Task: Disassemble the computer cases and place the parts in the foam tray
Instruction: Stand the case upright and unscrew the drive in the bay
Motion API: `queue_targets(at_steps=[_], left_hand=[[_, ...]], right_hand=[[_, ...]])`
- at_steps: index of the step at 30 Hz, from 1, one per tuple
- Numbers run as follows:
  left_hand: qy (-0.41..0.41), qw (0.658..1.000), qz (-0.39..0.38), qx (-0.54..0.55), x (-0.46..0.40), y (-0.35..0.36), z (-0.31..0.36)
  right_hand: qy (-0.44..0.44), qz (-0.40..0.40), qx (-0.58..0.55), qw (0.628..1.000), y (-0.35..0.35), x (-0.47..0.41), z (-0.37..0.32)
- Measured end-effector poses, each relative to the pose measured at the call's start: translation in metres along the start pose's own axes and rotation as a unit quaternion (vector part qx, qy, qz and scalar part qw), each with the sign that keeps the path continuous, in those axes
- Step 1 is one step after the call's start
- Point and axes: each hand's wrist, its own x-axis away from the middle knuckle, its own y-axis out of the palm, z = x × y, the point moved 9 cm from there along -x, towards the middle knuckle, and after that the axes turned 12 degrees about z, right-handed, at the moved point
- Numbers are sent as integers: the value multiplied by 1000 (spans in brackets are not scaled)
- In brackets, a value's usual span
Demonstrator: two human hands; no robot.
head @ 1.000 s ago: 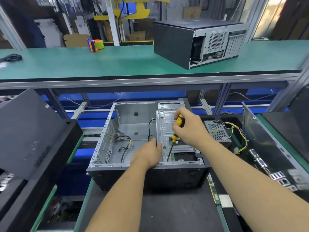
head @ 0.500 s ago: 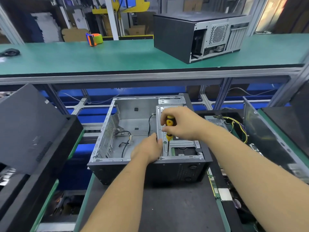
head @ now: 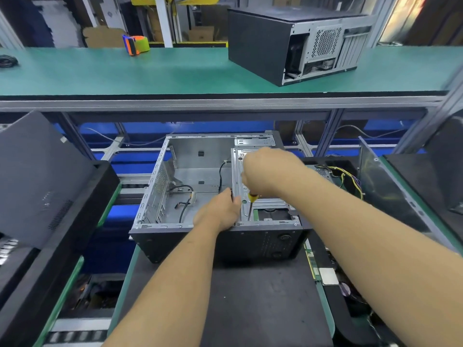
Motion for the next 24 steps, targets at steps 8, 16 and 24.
queue_targets(at_steps=[8,16,24], left_hand=[[8,1000,-30,1,1,4,1],[16,999,-49,17,-2,10,-1],[14,999,-45,15,-4,11,0]], right_hand=[[42,115,3,993,-7,8,-10],[-20,131,5,991,-4,16,-22],[-50,157,33,986,5,25,-11]])
